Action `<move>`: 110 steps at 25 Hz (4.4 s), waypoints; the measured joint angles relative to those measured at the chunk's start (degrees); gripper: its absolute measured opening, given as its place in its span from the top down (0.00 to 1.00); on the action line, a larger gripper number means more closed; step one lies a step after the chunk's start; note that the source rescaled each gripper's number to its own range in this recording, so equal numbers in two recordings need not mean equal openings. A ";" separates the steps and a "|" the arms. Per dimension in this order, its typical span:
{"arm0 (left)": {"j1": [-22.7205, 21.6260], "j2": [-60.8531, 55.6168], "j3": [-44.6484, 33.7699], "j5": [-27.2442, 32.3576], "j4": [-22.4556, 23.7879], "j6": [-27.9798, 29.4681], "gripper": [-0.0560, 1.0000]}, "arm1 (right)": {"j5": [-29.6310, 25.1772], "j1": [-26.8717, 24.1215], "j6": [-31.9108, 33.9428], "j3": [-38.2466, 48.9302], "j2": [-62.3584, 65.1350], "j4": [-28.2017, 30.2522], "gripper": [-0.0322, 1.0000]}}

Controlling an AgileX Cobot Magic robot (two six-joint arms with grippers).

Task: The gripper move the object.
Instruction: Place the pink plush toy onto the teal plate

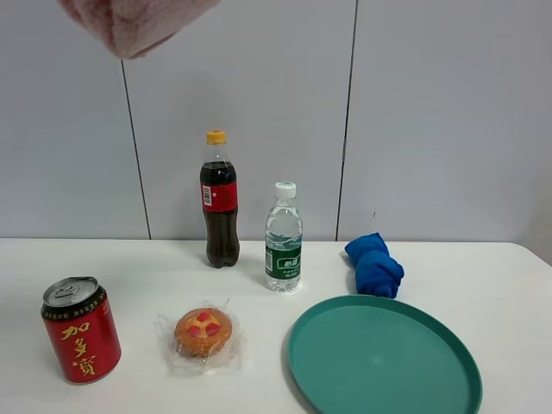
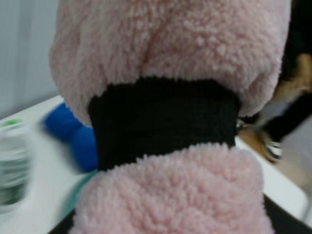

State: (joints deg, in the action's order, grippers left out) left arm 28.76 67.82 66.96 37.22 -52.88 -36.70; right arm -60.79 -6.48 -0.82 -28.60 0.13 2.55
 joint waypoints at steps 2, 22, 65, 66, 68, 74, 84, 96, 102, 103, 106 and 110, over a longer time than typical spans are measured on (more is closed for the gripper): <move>5.74 0.07 0.00 -2.35 -0.08 -0.11 0.94 | 0.00 0.00 0.00 0.00 0.00 0.00 0.00; 21.52 20.16 0.00 -25.03 8.08 -5.67 0.94 | 0.00 0.00 0.00 0.00 0.00 0.00 0.00; 17.91 53.69 9.97 -20.04 20.49 -7.77 0.94 | 0.00 0.00 0.00 0.00 0.00 0.00 0.00; 17.91 53.69 9.97 -20.25 20.49 -7.77 0.94 | 0.00 0.00 0.00 0.00 0.00 0.00 0.00; 17.91 53.69 9.97 -21.00 20.43 -7.77 0.94 | 0.00 0.00 0.00 0.00 0.00 0.00 0.00; 17.91 54.33 9.97 -22.91 19.79 -7.85 0.94 | 0.00 0.00 0.00 0.00 0.00 0.00 0.00; 17.91 57.07 9.97 -23.80 18.74 -7.85 0.94 | 0.00 0.00 0.00 0.00 0.00 0.00 0.00; 17.91 57.07 9.97 -25.66 12.93 -8.11 0.41 | 0.00 0.00 0.00 0.00 0.00 0.00 0.00; 18.76 57.07 9.97 -25.61 11.35 -8.22 0.25 | 0.00 0.00 0.00 0.00 0.00 0.00 0.00; 19.05 57.07 9.97 -25.61 11.30 -8.29 0.16 | 0.00 0.00 0.00 0.00 0.00 0.00 0.00; 19.79 57.07 9.97 -26.78 11.31 -8.29 0.04 | 0.00 0.00 0.00 0.00 0.00 0.00 0.00; 20.35 57.07 9.97 -29.28 11.31 -8.29 0.01 | 0.00 0.00 0.00 0.00 0.00 0.00 0.00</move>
State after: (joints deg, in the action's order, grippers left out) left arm 49.12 124.89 76.92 7.94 -41.57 -44.99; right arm -60.79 -6.48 -0.82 -28.60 0.13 2.55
